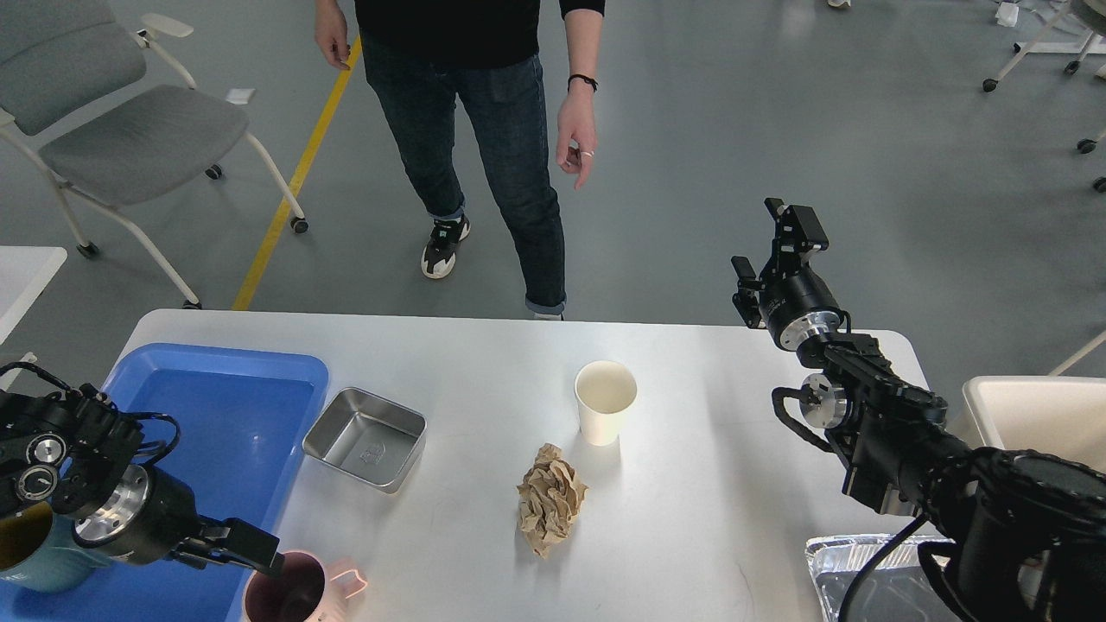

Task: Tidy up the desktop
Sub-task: 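Grasp the pink mug with the left gripper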

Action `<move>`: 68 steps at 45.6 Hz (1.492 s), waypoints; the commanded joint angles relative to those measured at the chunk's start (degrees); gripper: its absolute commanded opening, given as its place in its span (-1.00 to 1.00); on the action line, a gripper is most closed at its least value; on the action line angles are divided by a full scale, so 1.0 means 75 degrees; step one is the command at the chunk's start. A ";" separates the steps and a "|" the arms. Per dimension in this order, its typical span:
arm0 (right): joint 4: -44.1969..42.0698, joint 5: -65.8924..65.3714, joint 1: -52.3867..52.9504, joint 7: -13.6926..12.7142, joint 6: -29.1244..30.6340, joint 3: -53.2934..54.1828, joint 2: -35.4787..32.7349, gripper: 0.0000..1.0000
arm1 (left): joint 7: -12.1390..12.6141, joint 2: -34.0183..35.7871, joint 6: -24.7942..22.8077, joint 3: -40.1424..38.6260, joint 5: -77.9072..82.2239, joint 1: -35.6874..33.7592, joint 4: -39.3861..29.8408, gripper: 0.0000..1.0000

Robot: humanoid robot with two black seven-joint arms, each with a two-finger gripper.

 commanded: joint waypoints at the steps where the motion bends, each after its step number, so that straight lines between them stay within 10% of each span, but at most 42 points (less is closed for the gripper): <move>1: 0.0000 0.0000 0.0006 -0.0001 0.0000 0.0000 0.0000 1.00 | 0.0163 -0.0173 -0.0012 0.0004 0.0001 -0.0001 0.0055 0.97; 30: 0.0000 0.0000 0.0041 -0.0001 0.0000 0.0000 -0.0269 1.00 | 0.0304 -0.0829 -0.0375 -0.0008 0.0165 -0.0072 0.0430 0.52; 68: 0.0000 0.0000 0.0006 -0.0001 0.0000 0.0000 -0.0269 1.00 | 0.0632 -0.0794 -0.0818 -0.0019 0.0610 -0.0236 0.0419 -0.94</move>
